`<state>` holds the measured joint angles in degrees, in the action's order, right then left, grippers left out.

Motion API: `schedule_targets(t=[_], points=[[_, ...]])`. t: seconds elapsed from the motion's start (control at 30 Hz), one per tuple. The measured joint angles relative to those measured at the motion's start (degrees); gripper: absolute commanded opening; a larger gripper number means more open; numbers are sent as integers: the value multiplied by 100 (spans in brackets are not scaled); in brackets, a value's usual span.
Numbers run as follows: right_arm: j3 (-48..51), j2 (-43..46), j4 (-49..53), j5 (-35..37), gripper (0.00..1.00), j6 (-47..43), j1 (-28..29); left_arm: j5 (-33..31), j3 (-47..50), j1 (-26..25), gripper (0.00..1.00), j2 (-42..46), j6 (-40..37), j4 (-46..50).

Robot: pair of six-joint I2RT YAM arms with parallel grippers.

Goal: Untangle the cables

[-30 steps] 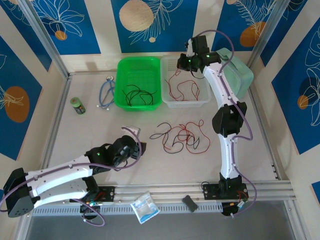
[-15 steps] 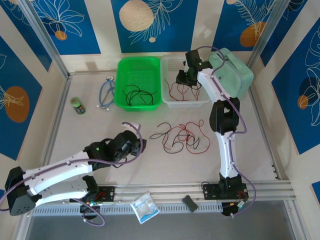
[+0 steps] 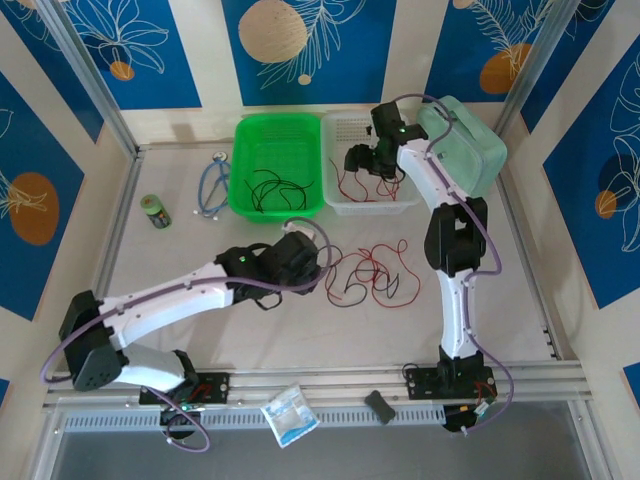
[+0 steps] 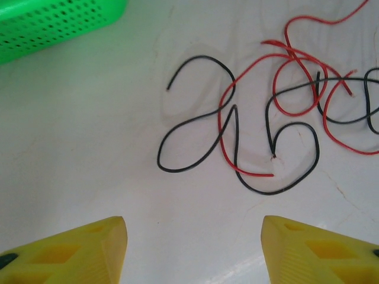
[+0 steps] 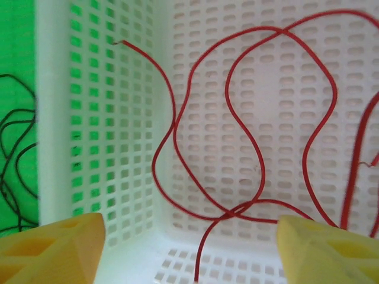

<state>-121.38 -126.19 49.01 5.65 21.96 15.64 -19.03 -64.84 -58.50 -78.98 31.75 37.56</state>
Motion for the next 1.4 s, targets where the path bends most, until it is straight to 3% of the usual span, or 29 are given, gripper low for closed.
schedule_targets(t=[0.3,0.47,0.6,0.8,1.1,1.4], points=[[1204,1884,-299,63,82,-13,24,1211,-732,2,43,-957,-765,-26],[2011,2929,-450,50,76,-2,-79,1823,-859,-63,40,-1519,-1134,-24],[2627,3720,-503,26,64,22,-216,2131,-960,-107,36,-2039,-1405,-24],[3432,4841,-487,-66,48,59,-317,2240,-1294,-136,29,-2776,-1836,-55],[4177,5949,-334,-164,47,79,-426,2153,-1867,-138,27,-3462,-2124,-249],[4402,6127,-227,-306,47,79,-529,1941,-2457,-136,27,-4048,-2452,-275]])
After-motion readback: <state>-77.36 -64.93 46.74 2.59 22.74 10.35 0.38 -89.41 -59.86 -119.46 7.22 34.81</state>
